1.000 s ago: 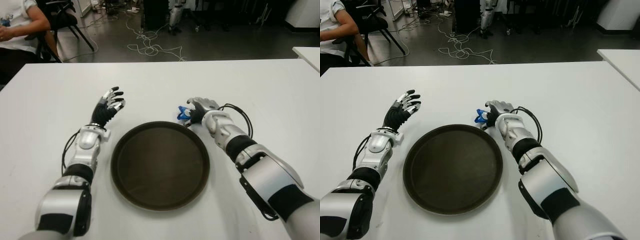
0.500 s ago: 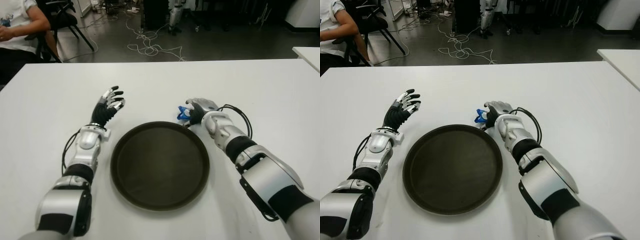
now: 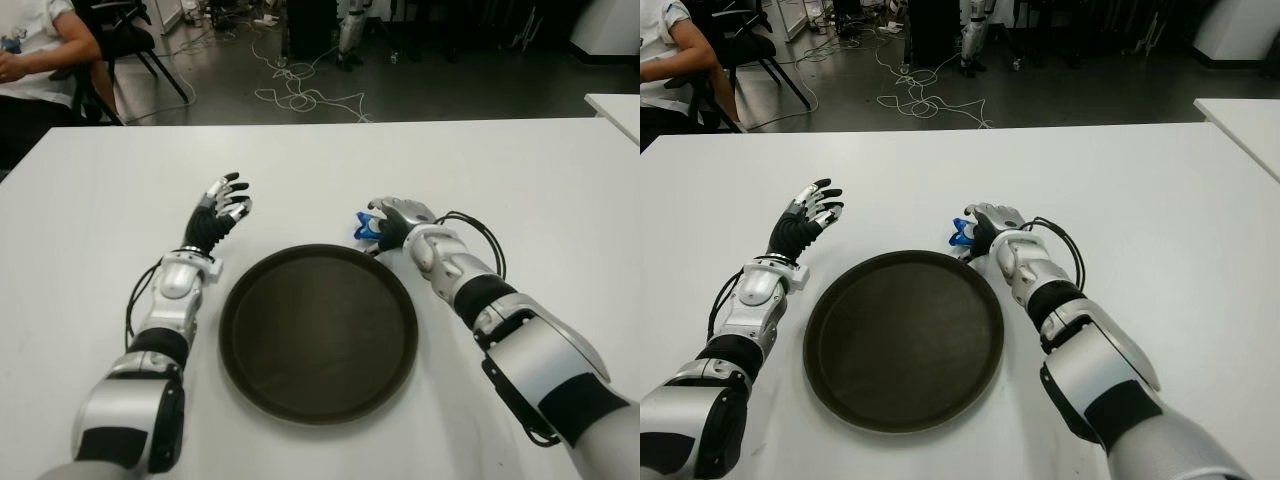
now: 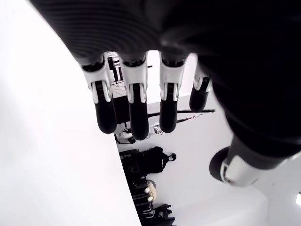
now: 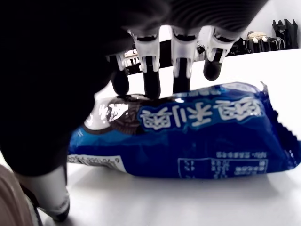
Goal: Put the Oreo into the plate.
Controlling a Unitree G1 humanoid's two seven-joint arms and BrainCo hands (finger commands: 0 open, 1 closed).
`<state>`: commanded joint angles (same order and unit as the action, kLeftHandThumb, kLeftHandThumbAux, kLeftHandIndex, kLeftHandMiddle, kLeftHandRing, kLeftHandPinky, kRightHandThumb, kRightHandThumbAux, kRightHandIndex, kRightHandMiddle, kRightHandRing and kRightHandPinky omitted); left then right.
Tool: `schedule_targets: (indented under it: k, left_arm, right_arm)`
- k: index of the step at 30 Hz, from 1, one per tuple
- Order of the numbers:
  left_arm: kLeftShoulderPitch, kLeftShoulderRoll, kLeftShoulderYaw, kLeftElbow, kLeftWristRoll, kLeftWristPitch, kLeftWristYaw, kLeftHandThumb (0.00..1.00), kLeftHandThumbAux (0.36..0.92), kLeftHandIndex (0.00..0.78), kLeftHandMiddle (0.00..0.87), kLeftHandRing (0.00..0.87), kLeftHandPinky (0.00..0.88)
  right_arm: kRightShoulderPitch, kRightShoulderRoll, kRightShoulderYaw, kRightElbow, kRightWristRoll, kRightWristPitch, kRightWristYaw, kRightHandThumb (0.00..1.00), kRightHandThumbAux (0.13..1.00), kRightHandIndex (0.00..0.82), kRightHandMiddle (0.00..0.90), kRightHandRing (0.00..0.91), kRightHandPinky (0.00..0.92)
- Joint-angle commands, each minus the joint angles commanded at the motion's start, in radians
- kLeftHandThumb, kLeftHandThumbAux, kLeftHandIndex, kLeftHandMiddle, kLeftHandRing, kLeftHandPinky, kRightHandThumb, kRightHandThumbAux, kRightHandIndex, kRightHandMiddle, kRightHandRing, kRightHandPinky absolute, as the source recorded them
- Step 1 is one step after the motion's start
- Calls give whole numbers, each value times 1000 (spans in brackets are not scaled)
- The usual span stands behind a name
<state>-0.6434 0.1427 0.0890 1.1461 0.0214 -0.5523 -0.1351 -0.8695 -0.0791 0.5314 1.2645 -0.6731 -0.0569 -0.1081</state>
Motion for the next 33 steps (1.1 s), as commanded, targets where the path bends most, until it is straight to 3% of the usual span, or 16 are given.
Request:
schedule_targets:
  k: [9, 16, 28, 33]
  left_arm:
    - [2, 3, -5, -1, 8, -9, 6, 90, 617, 104, 195, 197, 218]
    - [5, 2, -5, -4, 8, -14, 5, 88, 627, 111, 196, 200, 229]
    - [11, 2, -3, -20, 2, -4, -2, 81, 595, 104, 197, 199, 219]
    - [12, 2, -4, -23, 5, 1, 1, 89, 614, 102, 196, 197, 218]
  right_arm:
    - [-3, -3, -1, 22, -1, -3, 7, 0, 729, 164, 179, 185, 151]
    - [-29, -18, 3, 60, -2, 16, 74, 0, 716, 135, 157, 155, 115]
    - [-46, -27, 30, 69, -15, 35, 168, 0, 721, 99, 120, 103, 71]
    - [-52, -34, 35, 69, -11, 28, 192, 0, 737, 88, 110, 93, 61]
